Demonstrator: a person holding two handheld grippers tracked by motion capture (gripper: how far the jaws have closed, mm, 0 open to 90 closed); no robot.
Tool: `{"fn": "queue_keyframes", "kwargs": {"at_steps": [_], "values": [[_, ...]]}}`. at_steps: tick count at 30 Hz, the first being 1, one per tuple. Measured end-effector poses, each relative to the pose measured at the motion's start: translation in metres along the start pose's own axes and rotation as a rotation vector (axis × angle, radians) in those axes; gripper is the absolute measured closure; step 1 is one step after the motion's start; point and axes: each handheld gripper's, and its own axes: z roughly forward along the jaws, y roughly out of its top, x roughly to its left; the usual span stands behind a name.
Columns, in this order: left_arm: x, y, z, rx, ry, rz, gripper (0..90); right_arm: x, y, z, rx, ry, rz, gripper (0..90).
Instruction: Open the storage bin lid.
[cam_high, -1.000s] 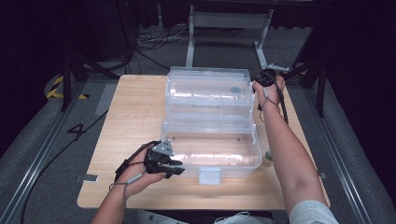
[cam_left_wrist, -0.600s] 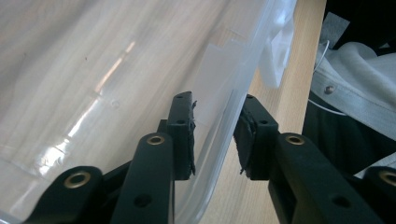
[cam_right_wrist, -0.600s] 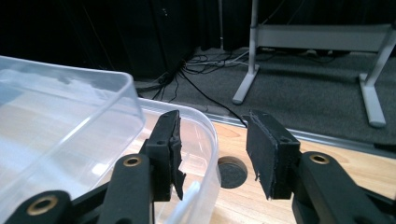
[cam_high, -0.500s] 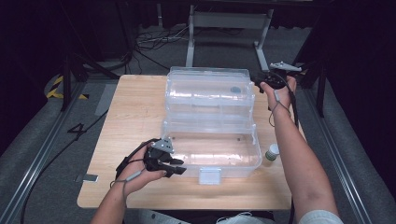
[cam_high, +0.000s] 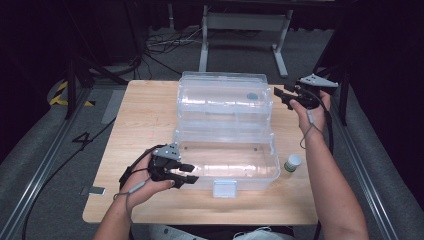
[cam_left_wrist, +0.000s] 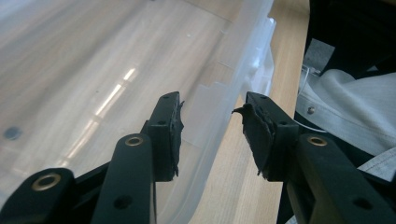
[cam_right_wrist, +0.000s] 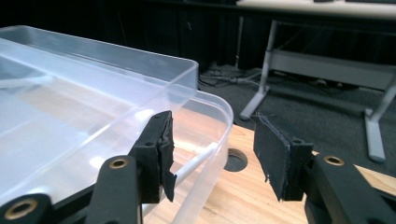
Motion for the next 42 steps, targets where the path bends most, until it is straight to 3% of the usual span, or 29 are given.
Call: {"fn": "queue_keyframes", "kwargs": {"at_steps": [4, 7, 14, 20, 27, 32, 42], "values": [[0.001, -0.001, -0.009, -0.017, 0.017, -0.007, 56.3, 0.005, -0.001, -0.02, -0.019, 0.021, -0.026, 47.0], [0.002, -0.002, -0.014, -0.027, 0.03, -0.013, 56.2, 0.007, -0.003, -0.032, -0.035, 0.045, -0.015, 46.5], [0.005, -0.007, -0.023, -0.037, 0.06, -0.035, 55.6, 0.005, -0.002, -0.057, -0.031, 0.055, -0.058, 45.2], [0.01, -0.011, -0.033, -0.048, 0.094, -0.061, 55.0, 0.0, -0.007, -0.068, -0.032, 0.062, -0.041, 45.1], [0.018, -0.014, -0.041, -0.045, 0.127, -0.08, 53.4, 0.003, -0.008, -0.076, -0.03, 0.086, -0.056, 45.1], [0.025, -0.016, -0.047, -0.048, 0.152, -0.102, 52.7, 0.003, -0.008, -0.083, -0.01, 0.117, -0.06, 45.1], [0.032, -0.017, -0.05, -0.062, 0.181, -0.125, 51.0, -0.001, -0.012, -0.092, 0.029, 0.115, -0.041, 44.2]]}}
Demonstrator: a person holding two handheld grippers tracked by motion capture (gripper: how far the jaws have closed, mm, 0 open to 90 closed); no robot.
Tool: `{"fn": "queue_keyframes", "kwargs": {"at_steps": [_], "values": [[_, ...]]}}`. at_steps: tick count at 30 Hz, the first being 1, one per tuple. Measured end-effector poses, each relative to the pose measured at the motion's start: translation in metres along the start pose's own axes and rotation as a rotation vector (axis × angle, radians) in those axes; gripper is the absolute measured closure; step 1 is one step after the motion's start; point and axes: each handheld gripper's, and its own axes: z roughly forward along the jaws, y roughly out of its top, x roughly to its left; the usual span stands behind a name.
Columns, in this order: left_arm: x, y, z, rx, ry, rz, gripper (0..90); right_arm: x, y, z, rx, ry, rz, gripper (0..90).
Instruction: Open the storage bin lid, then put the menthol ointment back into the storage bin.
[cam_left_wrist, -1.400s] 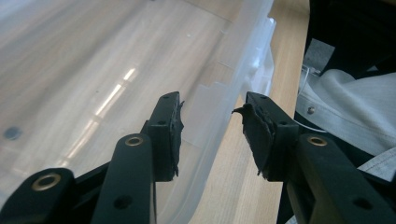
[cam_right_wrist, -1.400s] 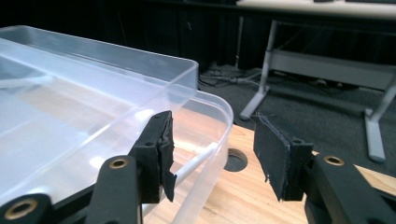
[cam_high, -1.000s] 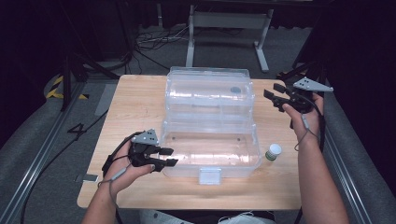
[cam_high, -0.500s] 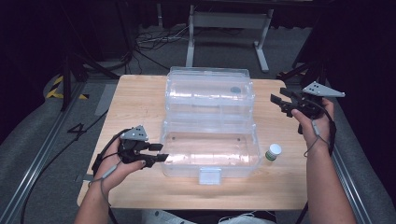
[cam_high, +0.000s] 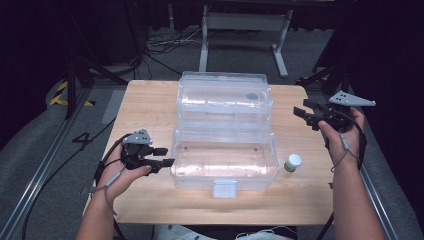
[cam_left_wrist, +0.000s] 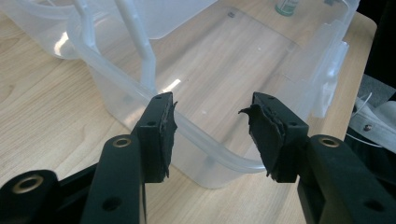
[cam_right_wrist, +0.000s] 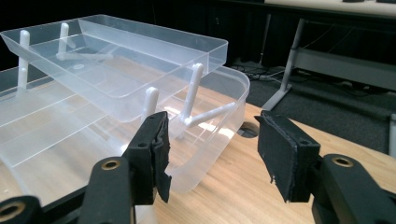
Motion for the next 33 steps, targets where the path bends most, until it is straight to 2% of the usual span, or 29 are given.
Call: {"fn": "queue_keyframes", "kwargs": {"at_steps": [6, 9, 15, 20, 22, 27, 30, 31, 33], "values": [[0.003, -0.001, -0.002, -0.003, 0.012, -0.006, 50.7, -0.003, 0.0, -0.006, 0.025, 0.01, 0.005, 44.7], [0.005, -0.002, -0.004, -0.007, 0.018, -0.016, 50.6, -0.004, 0.001, -0.01, 0.012, 0.043, 0.024, 44.9], [0.01, -0.005, -0.007, -0.018, 0.053, -0.037, 48.7, -0.004, 0.002, -0.017, 0.033, 0.03, 0.028, 44.2], [0.015, -0.008, -0.009, -0.027, 0.078, -0.06, 47.5, -0.004, 0.0, -0.02, 0.094, 0.017, 0.01, 45.9], [0.015, -0.009, -0.009, -0.029, 0.083, -0.072, 47.1, -0.003, 0.001, -0.02, 0.116, 0.035, 0.003, 46.2], [0.017, -0.01, -0.01, -0.032, 0.09, -0.071, 46.1, 0.0, 0.001, -0.02, 0.18, 0.053, -0.022, 47.2], [0.018, -0.011, -0.009, -0.035, 0.092, -0.082, 46.1, 0.001, -0.001, -0.019, 0.245, 0.078, -0.047, 48.8], [0.019, -0.011, -0.009, -0.032, 0.092, -0.08, 46.1, 0.002, -0.002, -0.018, 0.284, 0.096, -0.057, 48.8], [0.02, -0.012, -0.009, -0.027, 0.091, -0.081, 46.1, 0.003, -0.002, -0.017, 0.302, 0.106, -0.06, 48.8]]}}
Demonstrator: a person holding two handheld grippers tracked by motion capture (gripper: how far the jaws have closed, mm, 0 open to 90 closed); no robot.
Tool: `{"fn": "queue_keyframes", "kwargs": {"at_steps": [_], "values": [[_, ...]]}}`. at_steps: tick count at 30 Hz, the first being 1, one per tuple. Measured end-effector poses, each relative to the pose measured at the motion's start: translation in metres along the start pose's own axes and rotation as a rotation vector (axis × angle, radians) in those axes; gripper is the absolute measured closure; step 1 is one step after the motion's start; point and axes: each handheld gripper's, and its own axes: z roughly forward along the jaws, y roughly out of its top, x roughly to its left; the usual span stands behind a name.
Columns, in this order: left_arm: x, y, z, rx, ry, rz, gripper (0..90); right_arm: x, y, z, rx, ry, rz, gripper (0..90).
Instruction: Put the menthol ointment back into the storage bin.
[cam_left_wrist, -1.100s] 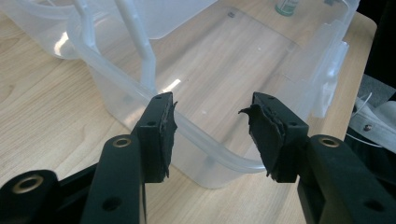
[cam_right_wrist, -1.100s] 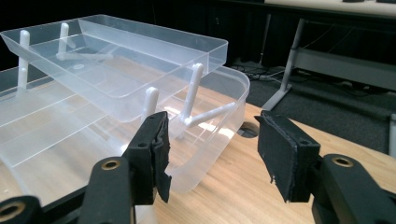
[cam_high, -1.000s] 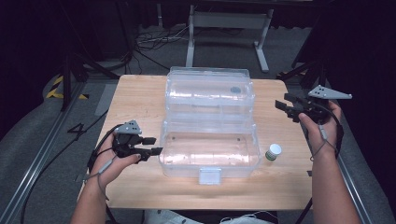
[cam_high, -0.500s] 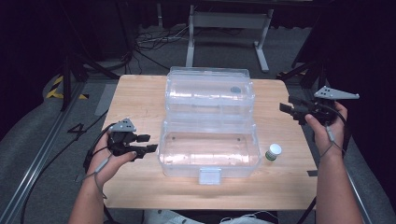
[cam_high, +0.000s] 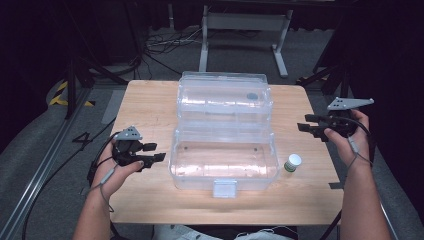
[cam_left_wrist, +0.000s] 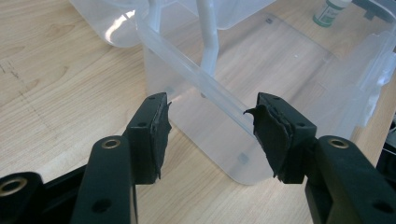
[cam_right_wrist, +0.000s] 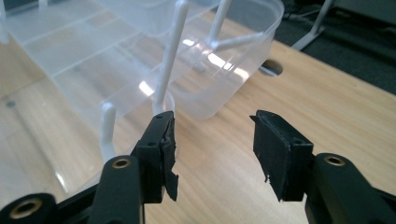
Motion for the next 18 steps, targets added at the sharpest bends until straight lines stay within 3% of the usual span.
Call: {"fn": "queue_keyframes", "kwargs": {"at_steps": [5, 18], "values": [[0.001, -0.001, 0.001, 0.003, -0.001, -0.013, 46.0, 0.002, -0.003, 0.007, 0.109, 0.029, -0.032, 48.6], [0.004, -0.003, 0.0, 0.009, 0.003, -0.013, 45.8, 0.005, -0.006, 0.015, 0.231, 0.045, -0.062, 46.6]]}}
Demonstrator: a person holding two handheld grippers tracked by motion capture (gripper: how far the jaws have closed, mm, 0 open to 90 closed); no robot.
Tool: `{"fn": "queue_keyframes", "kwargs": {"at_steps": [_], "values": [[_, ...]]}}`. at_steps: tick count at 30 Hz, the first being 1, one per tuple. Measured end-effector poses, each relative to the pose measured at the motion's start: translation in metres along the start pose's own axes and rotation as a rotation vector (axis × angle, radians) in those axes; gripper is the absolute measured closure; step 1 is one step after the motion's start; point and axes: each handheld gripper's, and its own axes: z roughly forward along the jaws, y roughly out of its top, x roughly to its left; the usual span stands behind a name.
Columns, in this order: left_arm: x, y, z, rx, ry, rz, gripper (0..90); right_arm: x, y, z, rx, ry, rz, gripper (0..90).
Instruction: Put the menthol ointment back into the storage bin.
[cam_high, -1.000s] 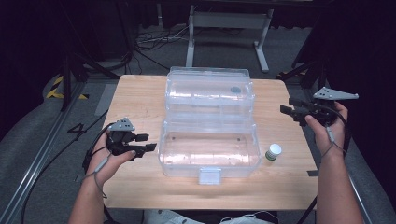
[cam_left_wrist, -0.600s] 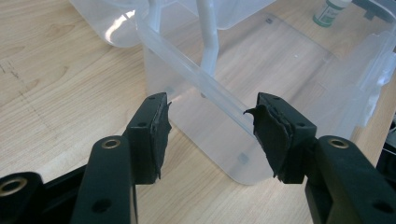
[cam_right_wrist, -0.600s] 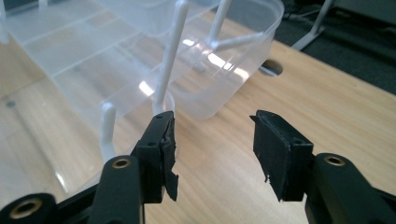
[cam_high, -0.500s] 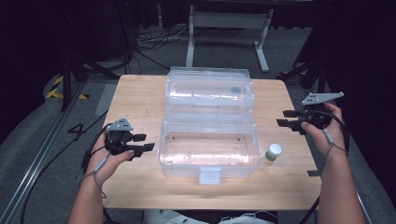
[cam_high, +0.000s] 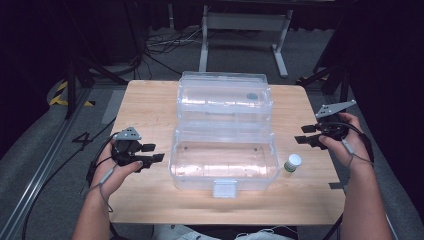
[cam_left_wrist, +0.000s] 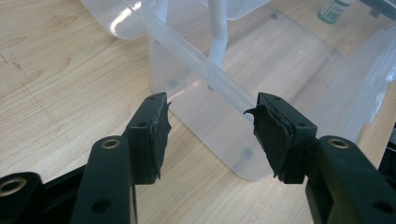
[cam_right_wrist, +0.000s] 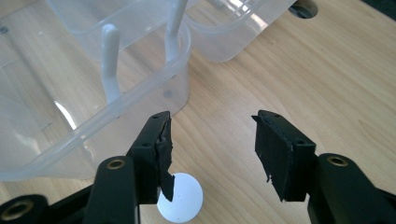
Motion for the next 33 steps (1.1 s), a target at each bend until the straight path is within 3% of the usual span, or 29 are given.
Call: {"fn": "queue_keyframes", "kwargs": {"at_steps": [33], "values": [[0.003, -0.003, -0.002, 0.004, 0.018, -0.013, 45.3, 0.003, -0.008, 0.023, 0.206, 0.082, -0.04, 43.9]]}}
